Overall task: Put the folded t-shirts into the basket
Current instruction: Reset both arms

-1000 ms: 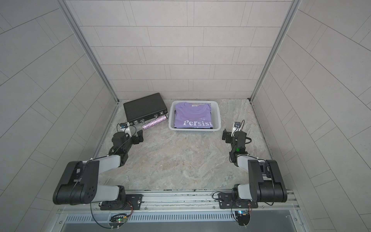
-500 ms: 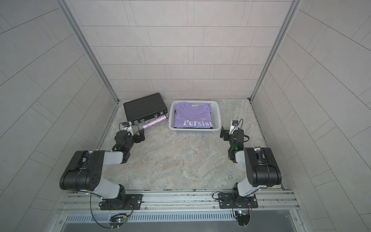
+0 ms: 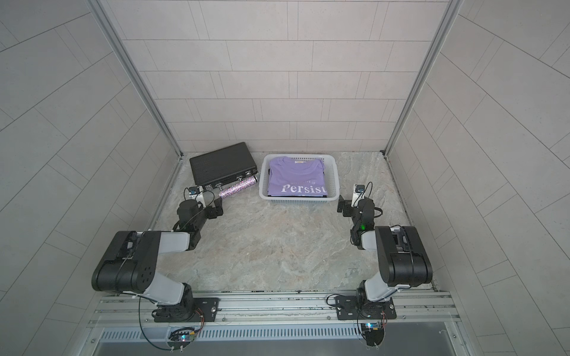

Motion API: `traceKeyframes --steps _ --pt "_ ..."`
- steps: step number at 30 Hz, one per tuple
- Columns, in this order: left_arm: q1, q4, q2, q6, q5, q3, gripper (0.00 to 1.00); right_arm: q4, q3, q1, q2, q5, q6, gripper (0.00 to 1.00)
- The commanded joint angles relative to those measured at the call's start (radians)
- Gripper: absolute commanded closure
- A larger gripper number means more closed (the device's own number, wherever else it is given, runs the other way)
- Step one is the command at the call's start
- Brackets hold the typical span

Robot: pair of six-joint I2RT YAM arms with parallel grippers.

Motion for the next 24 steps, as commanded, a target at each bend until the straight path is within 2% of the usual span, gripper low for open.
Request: traceKeyframes --steps 1,24 --pt "-0.006 -0.015 -0.006 0.016 -0.007 0.02 0.0 -0.006 0.005 0.001 -0.011 0.0 -0.007 0.0" --pt "-0.019 -0.031 -0.003 0.027 -0.026 0.029 0.0 -0.011 0.01 0.013 -0.01 0.02 -0.015 0.0"
